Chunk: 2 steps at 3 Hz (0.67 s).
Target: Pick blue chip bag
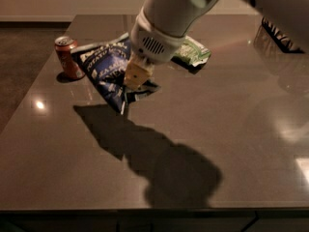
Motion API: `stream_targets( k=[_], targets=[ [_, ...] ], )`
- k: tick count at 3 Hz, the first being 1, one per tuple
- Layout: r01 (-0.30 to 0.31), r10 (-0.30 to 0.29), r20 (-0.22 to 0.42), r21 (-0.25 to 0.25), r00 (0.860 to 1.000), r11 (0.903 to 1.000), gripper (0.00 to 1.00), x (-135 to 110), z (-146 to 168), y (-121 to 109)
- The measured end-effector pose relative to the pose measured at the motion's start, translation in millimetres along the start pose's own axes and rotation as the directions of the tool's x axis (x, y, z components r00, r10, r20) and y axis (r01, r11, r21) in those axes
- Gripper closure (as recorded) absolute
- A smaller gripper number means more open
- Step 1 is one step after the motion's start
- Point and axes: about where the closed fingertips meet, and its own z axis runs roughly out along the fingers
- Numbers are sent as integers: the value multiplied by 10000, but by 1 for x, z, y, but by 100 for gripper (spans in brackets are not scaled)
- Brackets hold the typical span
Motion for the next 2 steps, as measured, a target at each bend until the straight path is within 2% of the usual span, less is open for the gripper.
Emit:
stream_targets(
  k=[1, 2],
  targets=[
    [643, -646, 545, 84, 9964, 9979, 100, 2, -50, -6],
    [716, -721, 572, 104, 9958, 9974, 100, 1, -52, -6]
  ],
)
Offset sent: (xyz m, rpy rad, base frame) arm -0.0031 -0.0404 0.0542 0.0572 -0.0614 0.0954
